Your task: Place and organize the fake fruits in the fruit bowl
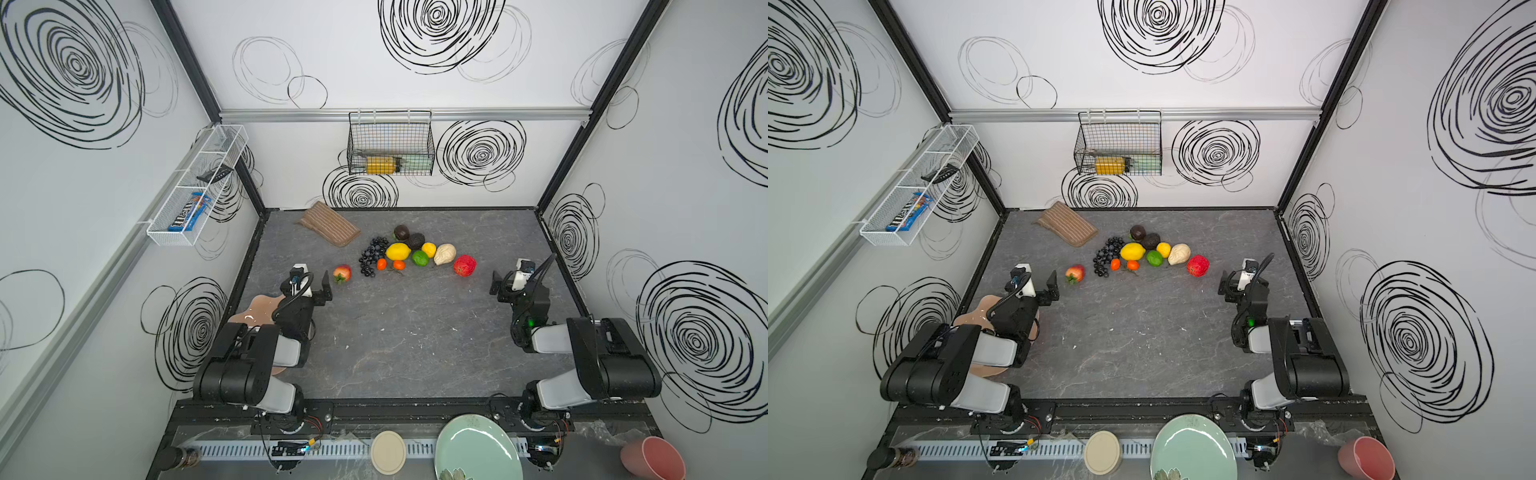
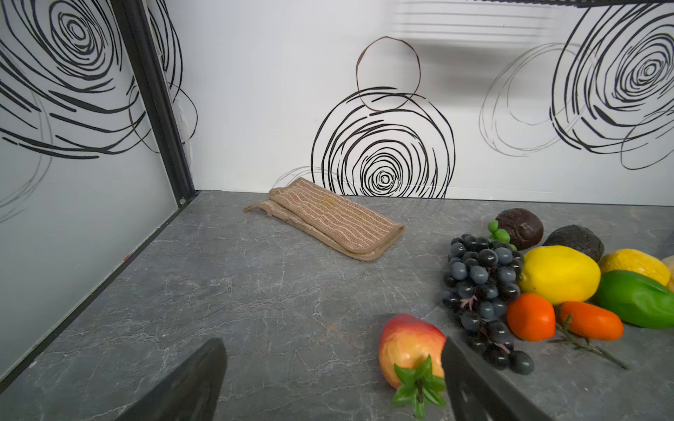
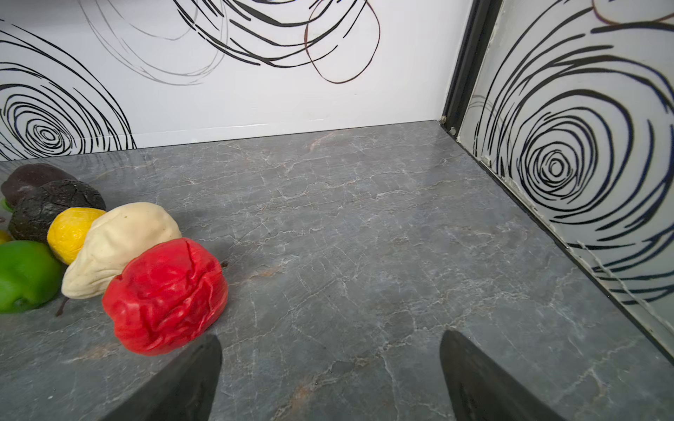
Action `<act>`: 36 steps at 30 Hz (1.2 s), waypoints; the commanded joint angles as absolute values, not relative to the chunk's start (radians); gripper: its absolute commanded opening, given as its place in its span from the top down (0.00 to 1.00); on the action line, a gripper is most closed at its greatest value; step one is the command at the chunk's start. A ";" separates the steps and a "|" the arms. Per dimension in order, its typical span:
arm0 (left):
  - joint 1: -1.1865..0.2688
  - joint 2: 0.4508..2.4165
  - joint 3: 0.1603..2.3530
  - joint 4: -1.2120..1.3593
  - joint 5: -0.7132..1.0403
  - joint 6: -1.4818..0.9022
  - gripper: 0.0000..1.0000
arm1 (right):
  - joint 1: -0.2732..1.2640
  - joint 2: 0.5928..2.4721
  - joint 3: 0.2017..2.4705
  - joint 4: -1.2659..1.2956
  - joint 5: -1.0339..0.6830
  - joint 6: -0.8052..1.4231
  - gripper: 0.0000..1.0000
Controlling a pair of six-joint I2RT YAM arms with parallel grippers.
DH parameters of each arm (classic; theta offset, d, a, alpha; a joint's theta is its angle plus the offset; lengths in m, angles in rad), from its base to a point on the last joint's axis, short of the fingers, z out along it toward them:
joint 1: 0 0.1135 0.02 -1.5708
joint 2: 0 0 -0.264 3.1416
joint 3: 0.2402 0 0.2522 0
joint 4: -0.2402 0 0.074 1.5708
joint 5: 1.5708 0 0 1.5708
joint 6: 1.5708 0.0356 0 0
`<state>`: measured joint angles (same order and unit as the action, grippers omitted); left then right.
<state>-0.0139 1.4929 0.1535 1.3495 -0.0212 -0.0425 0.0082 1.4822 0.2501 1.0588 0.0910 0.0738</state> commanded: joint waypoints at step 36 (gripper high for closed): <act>-0.217 1.197 0.007 1.448 -0.275 0.102 0.04 | 0.195 1.174 0.225 0.941 0.171 -0.097 0.03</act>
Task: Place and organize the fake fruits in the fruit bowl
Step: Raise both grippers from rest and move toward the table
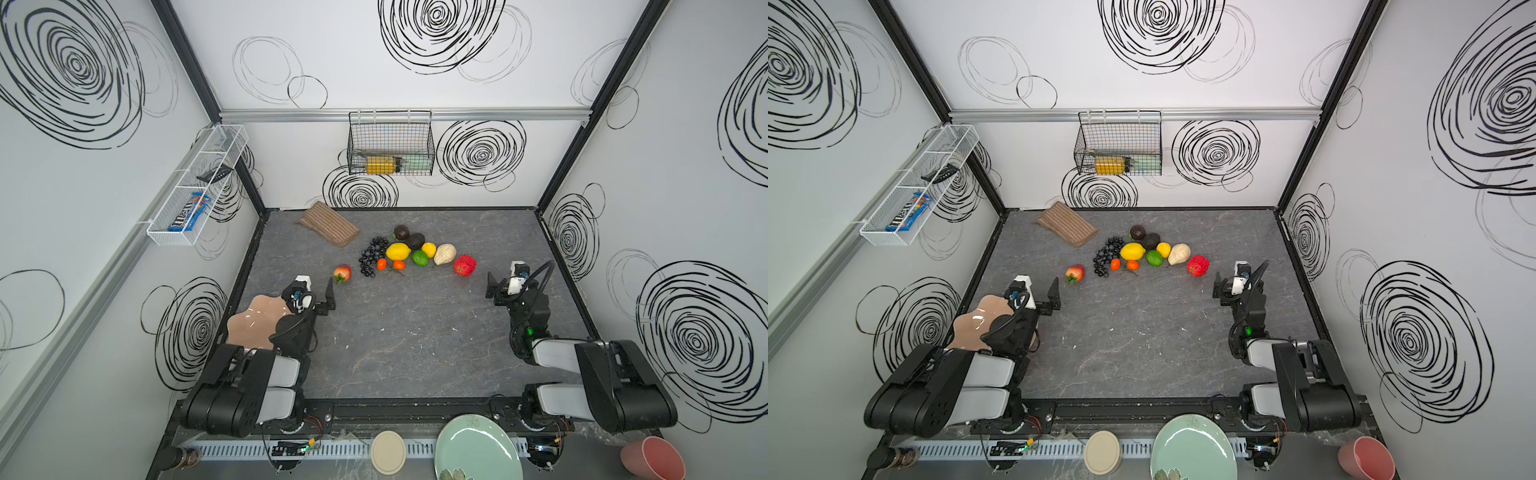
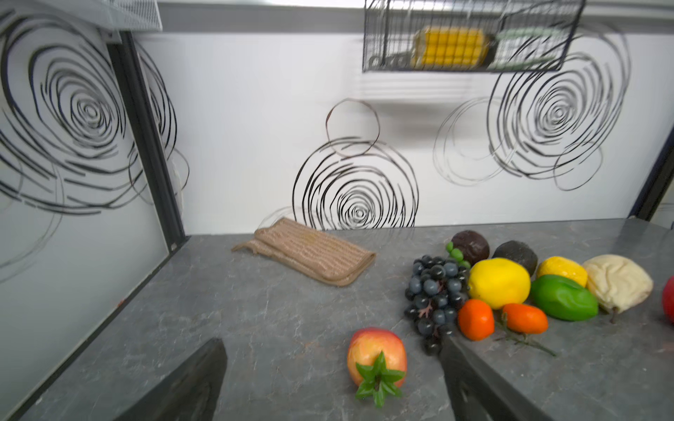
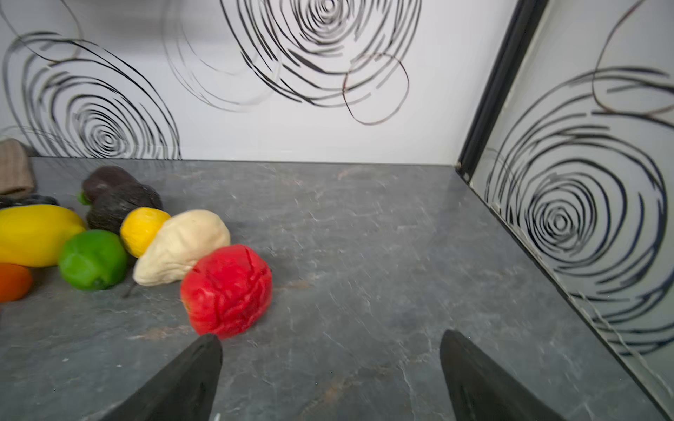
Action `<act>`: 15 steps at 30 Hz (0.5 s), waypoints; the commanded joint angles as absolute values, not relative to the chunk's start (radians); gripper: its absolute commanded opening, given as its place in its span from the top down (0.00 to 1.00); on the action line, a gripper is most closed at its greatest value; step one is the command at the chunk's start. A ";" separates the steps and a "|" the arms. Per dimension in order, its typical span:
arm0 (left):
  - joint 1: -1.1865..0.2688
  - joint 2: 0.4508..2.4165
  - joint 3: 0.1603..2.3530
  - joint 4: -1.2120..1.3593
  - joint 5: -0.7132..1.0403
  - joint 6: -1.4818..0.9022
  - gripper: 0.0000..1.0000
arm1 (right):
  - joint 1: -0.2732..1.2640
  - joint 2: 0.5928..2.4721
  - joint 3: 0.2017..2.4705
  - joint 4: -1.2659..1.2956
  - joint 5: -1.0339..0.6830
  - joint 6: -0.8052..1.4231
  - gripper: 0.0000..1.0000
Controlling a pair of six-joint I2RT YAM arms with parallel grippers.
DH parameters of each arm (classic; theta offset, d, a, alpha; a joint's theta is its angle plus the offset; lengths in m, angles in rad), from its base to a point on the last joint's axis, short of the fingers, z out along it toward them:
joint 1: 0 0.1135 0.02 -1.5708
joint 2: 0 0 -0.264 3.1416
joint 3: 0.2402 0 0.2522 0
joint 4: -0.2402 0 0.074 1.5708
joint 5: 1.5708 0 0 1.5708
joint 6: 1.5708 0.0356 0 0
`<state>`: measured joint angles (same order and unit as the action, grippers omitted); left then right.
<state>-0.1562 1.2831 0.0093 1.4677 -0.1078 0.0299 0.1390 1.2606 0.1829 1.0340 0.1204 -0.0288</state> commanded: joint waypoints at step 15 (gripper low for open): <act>-0.403 0.706 0.414 0.145 -0.647 -0.646 0.04 | 0.241 0.804 0.522 0.311 -0.109 0.408 0.03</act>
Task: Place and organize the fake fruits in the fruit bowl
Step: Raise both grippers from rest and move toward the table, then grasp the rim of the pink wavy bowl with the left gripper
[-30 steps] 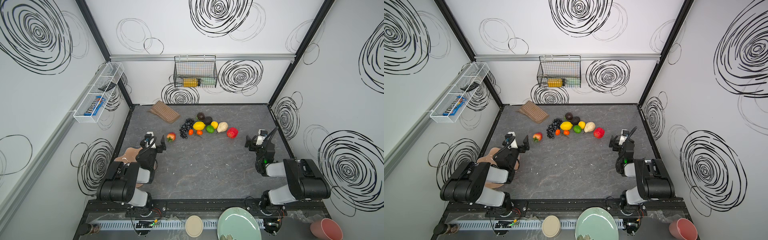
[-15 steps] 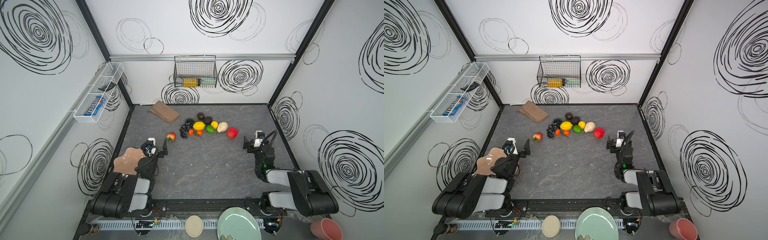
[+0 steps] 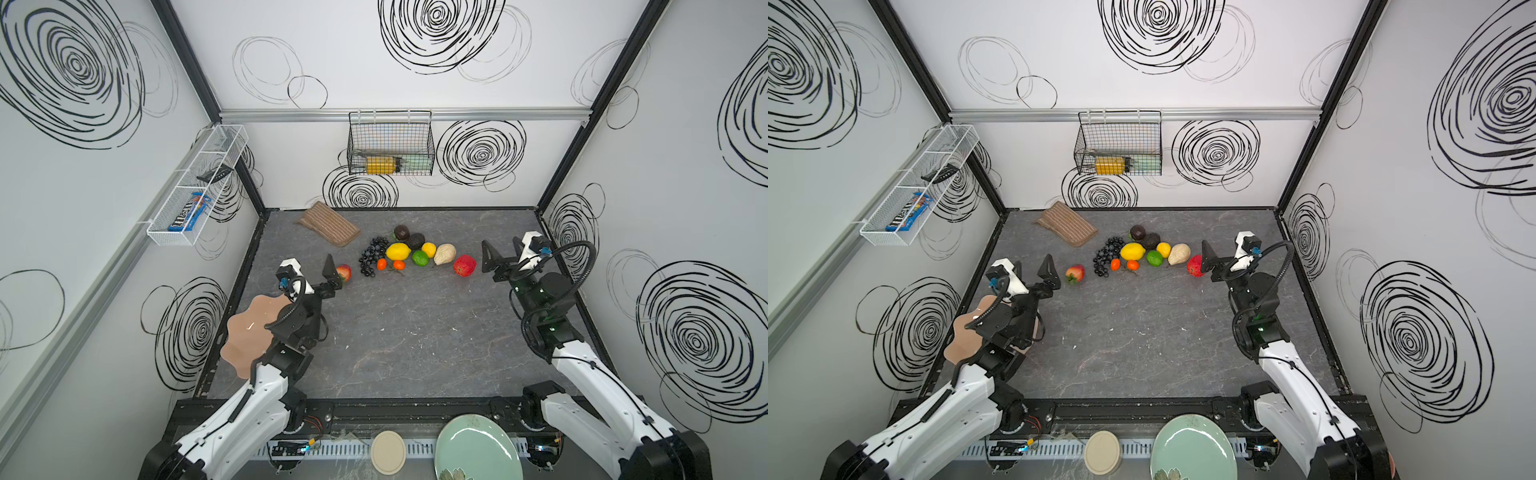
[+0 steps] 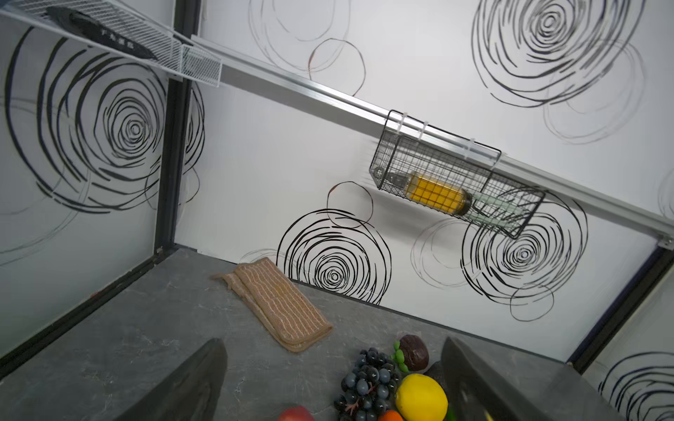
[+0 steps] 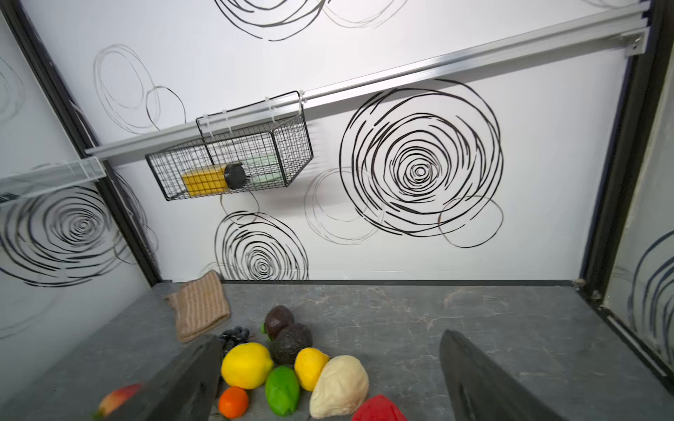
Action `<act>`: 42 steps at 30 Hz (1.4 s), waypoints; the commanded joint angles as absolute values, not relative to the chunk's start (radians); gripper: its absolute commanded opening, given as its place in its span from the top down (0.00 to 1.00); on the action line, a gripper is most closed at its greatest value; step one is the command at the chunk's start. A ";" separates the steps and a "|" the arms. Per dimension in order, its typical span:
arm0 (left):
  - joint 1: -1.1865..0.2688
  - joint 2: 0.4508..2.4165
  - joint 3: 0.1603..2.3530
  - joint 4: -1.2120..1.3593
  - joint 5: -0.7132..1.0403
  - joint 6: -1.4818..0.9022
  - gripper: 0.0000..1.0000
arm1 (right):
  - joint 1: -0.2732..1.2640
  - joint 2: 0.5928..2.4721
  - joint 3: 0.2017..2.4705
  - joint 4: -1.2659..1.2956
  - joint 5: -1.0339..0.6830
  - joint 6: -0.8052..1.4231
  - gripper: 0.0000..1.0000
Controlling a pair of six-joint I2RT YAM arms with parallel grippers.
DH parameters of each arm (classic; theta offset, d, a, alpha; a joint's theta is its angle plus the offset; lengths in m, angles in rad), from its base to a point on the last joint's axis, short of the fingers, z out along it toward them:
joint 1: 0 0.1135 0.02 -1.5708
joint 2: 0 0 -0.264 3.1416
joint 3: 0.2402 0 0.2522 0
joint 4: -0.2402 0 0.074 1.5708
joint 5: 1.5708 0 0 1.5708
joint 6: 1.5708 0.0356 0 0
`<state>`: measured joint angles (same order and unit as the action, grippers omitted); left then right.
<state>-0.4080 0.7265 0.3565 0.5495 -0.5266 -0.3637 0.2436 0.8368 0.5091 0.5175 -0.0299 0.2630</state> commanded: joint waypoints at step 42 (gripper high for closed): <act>-0.264 1.414 1.012 -0.937 -0.366 -0.397 0.13 | 0.349 0.499 0.285 -0.020 -0.063 0.574 0.03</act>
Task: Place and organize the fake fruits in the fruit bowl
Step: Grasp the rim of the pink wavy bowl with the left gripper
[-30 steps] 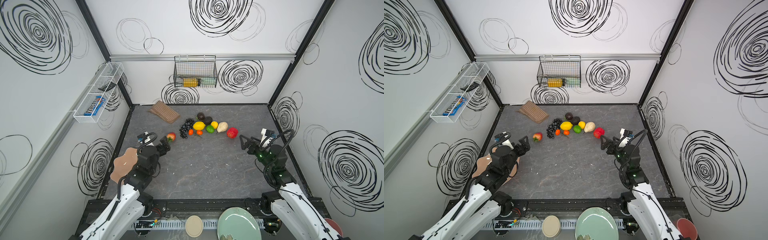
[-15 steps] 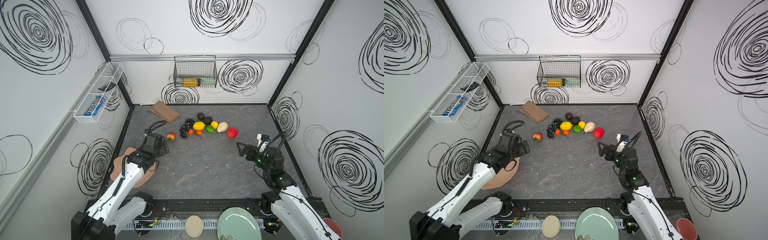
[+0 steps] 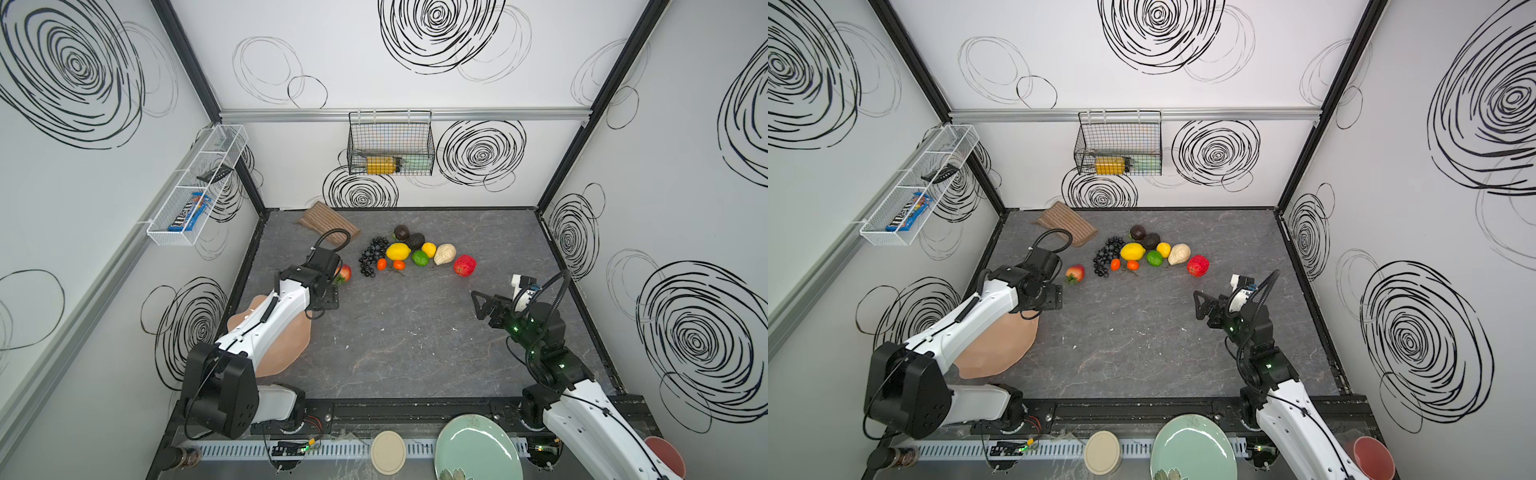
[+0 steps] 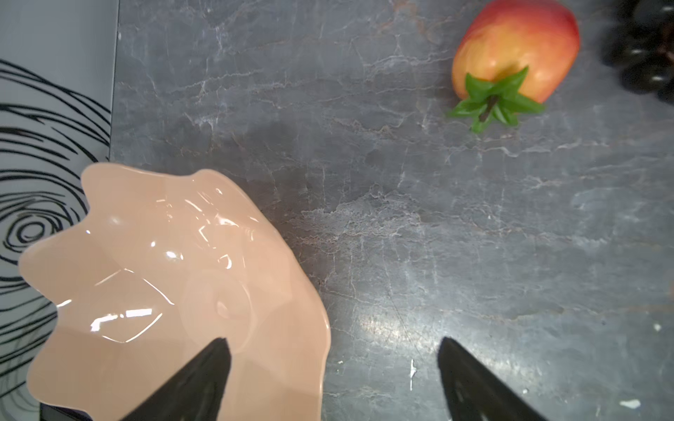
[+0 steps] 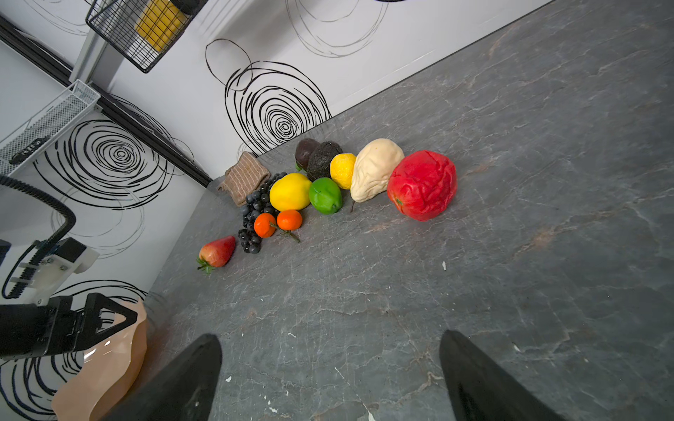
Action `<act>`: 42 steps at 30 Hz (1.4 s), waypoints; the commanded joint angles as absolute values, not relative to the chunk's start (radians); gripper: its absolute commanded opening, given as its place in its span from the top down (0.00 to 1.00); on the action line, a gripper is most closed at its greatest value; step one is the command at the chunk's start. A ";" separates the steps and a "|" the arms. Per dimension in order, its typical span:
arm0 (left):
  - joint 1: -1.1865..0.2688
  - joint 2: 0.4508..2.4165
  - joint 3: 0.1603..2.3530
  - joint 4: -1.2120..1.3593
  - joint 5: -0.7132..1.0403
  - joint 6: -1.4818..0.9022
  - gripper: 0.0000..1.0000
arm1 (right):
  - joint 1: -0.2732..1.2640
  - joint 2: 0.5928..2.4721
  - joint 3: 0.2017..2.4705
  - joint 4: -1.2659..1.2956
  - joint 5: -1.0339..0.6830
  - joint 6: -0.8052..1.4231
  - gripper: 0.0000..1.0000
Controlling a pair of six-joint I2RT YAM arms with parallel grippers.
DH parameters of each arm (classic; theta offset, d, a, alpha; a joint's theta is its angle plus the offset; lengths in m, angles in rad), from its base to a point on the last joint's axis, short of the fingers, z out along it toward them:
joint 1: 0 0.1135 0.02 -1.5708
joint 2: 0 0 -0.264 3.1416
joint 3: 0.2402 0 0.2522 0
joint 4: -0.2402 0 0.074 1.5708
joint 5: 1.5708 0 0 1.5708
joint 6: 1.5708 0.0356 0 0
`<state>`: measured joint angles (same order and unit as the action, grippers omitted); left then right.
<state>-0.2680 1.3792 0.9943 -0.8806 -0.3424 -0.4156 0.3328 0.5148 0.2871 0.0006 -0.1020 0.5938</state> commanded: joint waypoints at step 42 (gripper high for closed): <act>-0.469 1.547 1.022 -0.936 -0.479 -0.488 0.86 | 0.364 0.467 0.348 -0.125 0.006 0.555 0.03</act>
<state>-0.4244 1.5814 1.0069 -0.9016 -0.4816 -0.4423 0.3679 0.4770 0.3058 -0.1043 -0.0174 0.5705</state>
